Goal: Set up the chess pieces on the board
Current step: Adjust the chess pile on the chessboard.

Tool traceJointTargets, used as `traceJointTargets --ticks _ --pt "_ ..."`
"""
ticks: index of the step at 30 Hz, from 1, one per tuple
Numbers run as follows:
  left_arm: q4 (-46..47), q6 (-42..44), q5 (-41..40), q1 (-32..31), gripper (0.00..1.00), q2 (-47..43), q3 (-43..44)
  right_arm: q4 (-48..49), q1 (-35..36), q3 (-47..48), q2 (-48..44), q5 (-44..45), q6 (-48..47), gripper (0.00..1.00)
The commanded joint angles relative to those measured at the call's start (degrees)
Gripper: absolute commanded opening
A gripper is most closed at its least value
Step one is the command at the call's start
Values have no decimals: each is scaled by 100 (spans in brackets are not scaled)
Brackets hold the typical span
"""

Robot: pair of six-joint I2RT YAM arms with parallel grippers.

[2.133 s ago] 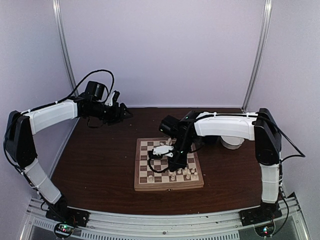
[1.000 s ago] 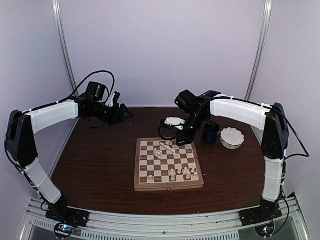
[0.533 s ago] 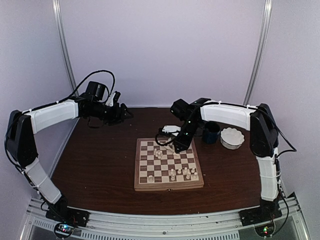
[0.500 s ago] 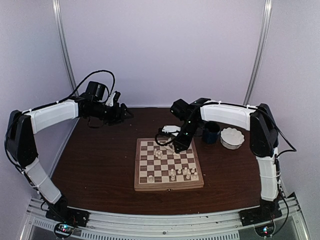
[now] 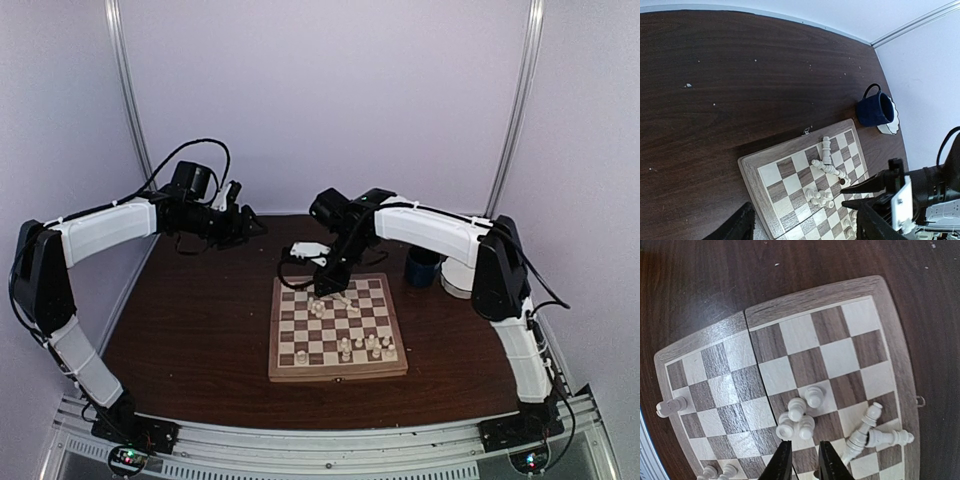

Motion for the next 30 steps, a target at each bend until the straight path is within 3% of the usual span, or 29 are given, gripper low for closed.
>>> traceJointTargets --ticks 1,15,30 --pt "82 27 46 -14 69 61 179 -388 127 419 371 -130 -35 22" --pt "79 20 64 -13 69 65 182 -618 210 396 480 -52 -23 23" --pt "73 17 79 -13 69 44 190 -493 400 279 516 632 -64 26"
